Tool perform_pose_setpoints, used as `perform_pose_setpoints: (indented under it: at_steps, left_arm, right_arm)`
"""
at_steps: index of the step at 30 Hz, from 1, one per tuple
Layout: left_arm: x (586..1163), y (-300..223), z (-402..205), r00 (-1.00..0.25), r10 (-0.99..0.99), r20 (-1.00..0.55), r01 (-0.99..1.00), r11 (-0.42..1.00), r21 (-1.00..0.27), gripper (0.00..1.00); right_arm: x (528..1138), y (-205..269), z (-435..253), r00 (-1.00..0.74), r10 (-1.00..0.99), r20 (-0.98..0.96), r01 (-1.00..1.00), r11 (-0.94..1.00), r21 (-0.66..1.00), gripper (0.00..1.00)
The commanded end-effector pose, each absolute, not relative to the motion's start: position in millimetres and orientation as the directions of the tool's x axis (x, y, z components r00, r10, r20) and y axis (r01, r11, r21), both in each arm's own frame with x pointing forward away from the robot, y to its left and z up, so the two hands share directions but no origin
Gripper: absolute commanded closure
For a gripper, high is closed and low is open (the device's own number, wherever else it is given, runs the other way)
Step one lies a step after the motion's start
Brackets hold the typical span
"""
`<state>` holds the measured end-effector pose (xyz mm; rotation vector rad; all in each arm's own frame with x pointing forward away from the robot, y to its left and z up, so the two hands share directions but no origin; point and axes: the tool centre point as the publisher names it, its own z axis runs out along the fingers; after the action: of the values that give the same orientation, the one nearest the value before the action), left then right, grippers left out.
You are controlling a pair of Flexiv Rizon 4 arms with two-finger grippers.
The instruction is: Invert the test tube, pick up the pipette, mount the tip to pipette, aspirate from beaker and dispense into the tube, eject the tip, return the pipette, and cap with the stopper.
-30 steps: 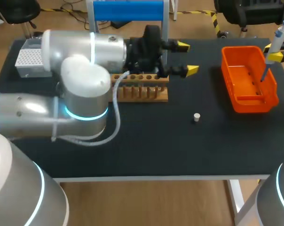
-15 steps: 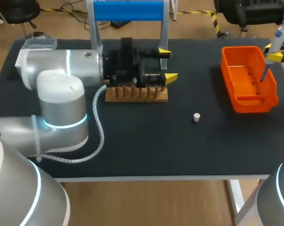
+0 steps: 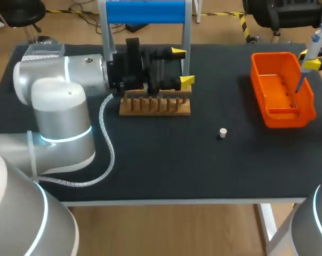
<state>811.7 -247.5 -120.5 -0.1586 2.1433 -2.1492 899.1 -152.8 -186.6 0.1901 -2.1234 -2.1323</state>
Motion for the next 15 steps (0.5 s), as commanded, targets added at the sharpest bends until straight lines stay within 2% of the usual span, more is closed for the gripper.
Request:
perform_pose_setpoints:
  at_steps: [1, 15]
  left_arm:
    - [814.3, -251.8, -111.9, -0.991, -0.134, 0.005, -0.011, 0.051, -0.999, 0.00]
    - [808.8, -257.5, -114.1, -0.991, -0.135, 0.020, -0.029, 0.066, -0.997, 0.00]
  right_arm:
    - [900.4, -154.3, -186.0, -0.983, -0.182, 0.001, 0.001, -0.001, 1.000, 1.00]
    - [900.4, -154.3, -186.0, -0.983, -0.182, 0.001, 0.001, -0.001, 1.000, 1.00]
